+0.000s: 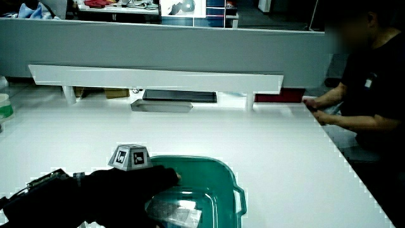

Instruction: Pick milk from plate

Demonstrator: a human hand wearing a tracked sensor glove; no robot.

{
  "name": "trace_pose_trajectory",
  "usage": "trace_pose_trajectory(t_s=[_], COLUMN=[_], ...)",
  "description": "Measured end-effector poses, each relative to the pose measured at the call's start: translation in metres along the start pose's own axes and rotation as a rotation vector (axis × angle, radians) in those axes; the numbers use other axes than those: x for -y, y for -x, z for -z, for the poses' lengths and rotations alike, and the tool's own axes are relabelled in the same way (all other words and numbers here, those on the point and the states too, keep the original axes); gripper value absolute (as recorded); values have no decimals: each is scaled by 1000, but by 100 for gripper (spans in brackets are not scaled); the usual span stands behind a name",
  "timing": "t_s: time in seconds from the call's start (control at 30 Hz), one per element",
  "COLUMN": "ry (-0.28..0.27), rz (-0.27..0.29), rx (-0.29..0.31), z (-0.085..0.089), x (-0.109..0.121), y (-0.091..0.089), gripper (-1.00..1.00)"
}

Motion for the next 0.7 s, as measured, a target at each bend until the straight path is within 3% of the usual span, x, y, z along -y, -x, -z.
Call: trace_pose_trajectory(t_s=[0.4, 0.57, 0.7], ry=[10, -49, -75], rz=[1, 39, 49], rx=[12, 0, 27], z=[10, 9, 9], x=[-9, -7, -7], y=[1, -1, 0], gripper=[0, 3, 15])
